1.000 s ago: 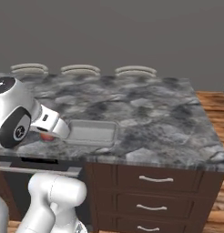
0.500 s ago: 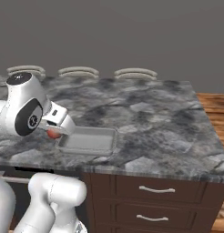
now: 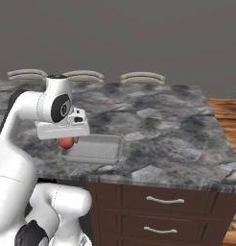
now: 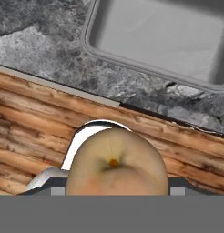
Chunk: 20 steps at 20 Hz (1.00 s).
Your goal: Pick the tangerine and peach from the fridge and place them inside the tupperware on the counter.
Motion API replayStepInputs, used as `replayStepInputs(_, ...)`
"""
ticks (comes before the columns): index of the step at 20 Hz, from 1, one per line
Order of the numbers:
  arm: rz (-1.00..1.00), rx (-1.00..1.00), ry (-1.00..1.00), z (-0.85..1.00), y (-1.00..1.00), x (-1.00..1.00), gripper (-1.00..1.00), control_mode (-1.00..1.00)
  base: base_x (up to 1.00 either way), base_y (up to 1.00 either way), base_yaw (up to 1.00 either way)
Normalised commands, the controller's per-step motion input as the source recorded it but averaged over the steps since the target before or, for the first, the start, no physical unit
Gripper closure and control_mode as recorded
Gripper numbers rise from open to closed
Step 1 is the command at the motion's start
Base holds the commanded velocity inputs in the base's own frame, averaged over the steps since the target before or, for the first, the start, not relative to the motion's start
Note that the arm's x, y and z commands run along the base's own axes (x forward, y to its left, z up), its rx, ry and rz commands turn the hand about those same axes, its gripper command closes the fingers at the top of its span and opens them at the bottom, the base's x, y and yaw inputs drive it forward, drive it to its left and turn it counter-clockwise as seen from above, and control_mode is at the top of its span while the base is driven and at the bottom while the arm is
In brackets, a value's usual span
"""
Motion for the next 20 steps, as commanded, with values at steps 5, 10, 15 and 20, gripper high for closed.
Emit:
replayStepInputs(5, 0.52, 0.0, 0.0, -0.39, 0.0, 0.52, 1.0, -1.0, 0.0, 0.0, 0.0)
replayStepInputs(10, 0.36, 0.0, 0.05, -0.38, 0.0, 0.67, 1.0, -1.0, 0.0, 0.0, 0.0)
replayStepInputs(15, 0.35, 0.0, 0.1, -0.46, 0.0, 0.7, 1.0, -1.0, 0.0, 0.0, 0.0)
replayStepInputs(20, 0.35, 0.0, 0.11, -0.5, 0.0, 0.67, 1.0, -1.0, 0.0, 0.0, 0.0)
